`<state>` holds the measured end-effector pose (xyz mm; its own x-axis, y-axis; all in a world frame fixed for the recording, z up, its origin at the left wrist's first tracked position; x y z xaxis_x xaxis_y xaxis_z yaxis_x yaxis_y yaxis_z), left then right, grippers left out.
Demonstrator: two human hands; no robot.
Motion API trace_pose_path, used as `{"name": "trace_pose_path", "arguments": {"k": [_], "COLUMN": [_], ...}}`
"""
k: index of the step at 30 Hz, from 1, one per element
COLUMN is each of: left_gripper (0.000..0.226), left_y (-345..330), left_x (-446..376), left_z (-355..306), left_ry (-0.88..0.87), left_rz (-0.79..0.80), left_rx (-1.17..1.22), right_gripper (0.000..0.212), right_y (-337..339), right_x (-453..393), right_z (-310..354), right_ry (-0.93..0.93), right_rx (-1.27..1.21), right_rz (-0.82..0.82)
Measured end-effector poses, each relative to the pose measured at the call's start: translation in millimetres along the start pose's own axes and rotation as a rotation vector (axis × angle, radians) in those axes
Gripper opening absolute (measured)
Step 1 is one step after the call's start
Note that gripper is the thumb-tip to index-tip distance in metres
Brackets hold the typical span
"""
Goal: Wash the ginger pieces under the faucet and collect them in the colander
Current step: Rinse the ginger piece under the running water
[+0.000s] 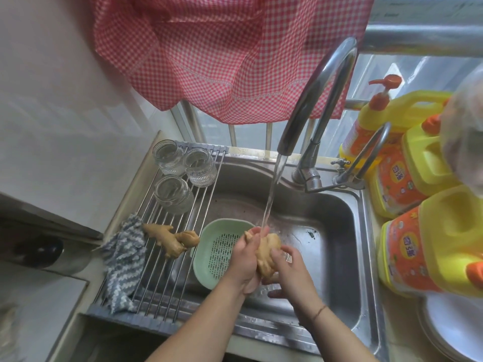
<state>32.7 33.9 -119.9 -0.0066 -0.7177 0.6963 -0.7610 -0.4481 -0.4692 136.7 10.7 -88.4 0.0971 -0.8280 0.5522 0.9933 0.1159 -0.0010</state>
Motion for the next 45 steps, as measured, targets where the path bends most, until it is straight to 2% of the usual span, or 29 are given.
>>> {"name": "trace_pose_path", "arguments": {"k": [2,5,9,11,13,14,17,18,21,22,24,27,30,33,36,38,43,45], "left_gripper": [0.029,0.031,0.035,0.031,0.024,0.026,0.071,0.07,0.026,0.023,0.031,0.052,0.053,0.052,0.033,0.029,0.029,0.016], "left_y": [-0.7,2.2,4.2,-0.8,-8.3,-12.2,-16.4,-16.6,-15.5,-15.6,-11.3,-6.5,-2.1,-1.8,-0.2,0.3,-0.5,-1.6], "left_x": [-1.3,-2.2,-4.1,-3.6,-2.8,0.9,1.7,1.1,-0.1,0.8,-0.2,3.3,4.4,3.8,2.4,6.3,15.7,18.1], "left_z": [1.0,0.5,-5.0,-1.5,7.9,10.4,9.0,4.6,-7.0,-11.6,-16.1,-21.5,-23.3,-21.3,-11.2,-5.7,-5.7,-9.7], "left_ry": [-0.012,-0.028,-0.037,0.034,0.111,0.139,0.136,0.09,0.006,-0.016,-0.037,0.008,0.057,0.03,-0.078,-0.17,-0.391,-0.461], "left_rz": [-0.063,-0.223,-0.384,-0.348,-0.225,-0.154,0.003,-0.001,-0.067,-0.069,-0.075,-0.073,-0.114,-0.192,-0.275,-0.297,-0.264,-0.285], "left_rx": [-0.012,-0.109,-0.256,-0.227,-0.113,-0.044,0.127,0.121,-0.02,-0.076,-0.221,-0.455,-0.629,-0.651,-0.572,-0.587,-0.56,-0.525], "right_gripper": [0.024,0.023,0.067,0.077,0.081,0.078,0.075,0.077,0.068,0.062,0.043,0.017,0.024,0.025,0.024,0.024,0.027,0.031], "right_y": [-5.0,-10.6,-17.9,-18.1,-17.8,-18.3,-19.6,-18.5,-6.7,-0.8,11.1,22.4,23.3,21.8,20.7,20.2,19.6,17.8], "right_x": [0.0,-3.1,-9.3,-15.7,-21.5,-22.6,-22.6,-23.1,-33.9,-40.4,-53.7,-63.9,-66.7,-69.3,-66.4,-65.1,-64.6,-60.9], "right_z": [9.5,12.4,-2.5,-4.6,-1.5,-0.5,3.7,5.6,15.4,17.1,26.2,41.7,42.5,37.2,32.2,27.9,20.6,22.6], "right_ry": [0.026,0.122,0.197,0.172,0.143,0.143,0.199,0.227,0.214,0.198,0.214,0.19,0.148,0.151,0.116,0.086,0.017,0.041], "right_rx": [0.034,0.178,0.414,0.368,0.364,0.397,0.423,0.395,0.131,0.072,0.157,0.348,0.471,0.607,0.538,0.49,0.379,0.344], "right_rz": [0.081,0.059,0.064,0.049,0.01,0.003,0.021,0.015,-0.099,-0.137,-0.153,-0.066,-0.018,-0.167,-0.31,-0.366,-0.444,-0.461]}}
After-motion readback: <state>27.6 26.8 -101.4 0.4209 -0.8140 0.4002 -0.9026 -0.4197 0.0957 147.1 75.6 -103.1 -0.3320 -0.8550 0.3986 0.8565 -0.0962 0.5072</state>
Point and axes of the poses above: each hand's wrist, its own x-axis away from the middle knuckle, its own y-axis out of the back of the hand, z = x × y, the point moved 4 cm from there along -x, towards the middle knuckle, and after that the axes turned 5 degrees about y, right-handed, at the moved point
